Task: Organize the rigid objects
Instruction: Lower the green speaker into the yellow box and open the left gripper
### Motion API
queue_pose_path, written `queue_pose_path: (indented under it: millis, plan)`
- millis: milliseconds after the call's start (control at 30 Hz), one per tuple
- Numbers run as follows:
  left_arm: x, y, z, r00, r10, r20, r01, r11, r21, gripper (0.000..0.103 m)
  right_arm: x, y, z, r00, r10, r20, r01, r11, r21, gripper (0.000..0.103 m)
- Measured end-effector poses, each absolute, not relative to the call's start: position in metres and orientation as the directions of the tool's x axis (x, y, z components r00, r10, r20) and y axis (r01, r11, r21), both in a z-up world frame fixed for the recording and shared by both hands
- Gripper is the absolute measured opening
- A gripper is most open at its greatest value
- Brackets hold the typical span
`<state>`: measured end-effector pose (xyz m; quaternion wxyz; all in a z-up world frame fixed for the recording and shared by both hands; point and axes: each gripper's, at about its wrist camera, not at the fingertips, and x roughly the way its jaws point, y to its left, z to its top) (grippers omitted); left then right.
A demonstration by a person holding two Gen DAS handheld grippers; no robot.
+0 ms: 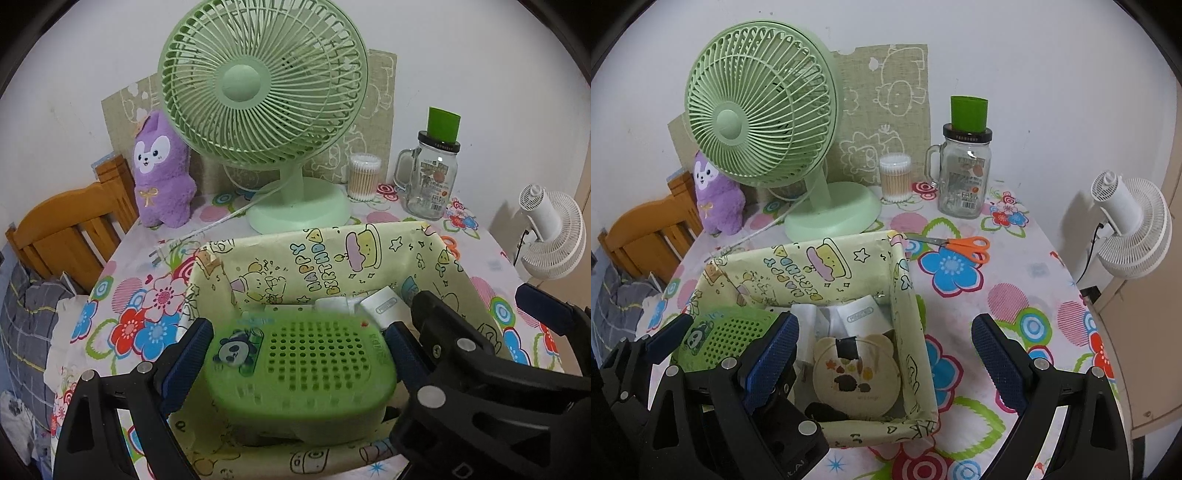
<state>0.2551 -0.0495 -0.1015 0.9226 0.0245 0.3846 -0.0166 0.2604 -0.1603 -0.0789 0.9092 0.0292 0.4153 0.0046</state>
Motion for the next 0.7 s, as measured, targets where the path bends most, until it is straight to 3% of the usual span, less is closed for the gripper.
queue_pose_path:
  millis: [267,700]
  plan:
    - [0.247,-0.048,-0.094,0.715,-0.003,-0.699,0.057,0.997,0.053,0.103,0.255,-0.158,-0.075,0.658,0.062,-0.750,-0.004,0.997,0.079,0.096]
    - [0.199,-0.042,-0.062,0.746,0.015,-0.666,0.058,0.995,0.086,0.103,0.212,-0.151,-0.039,0.708,0.075,-0.702,-0.041,0.997,0.065,0.096]
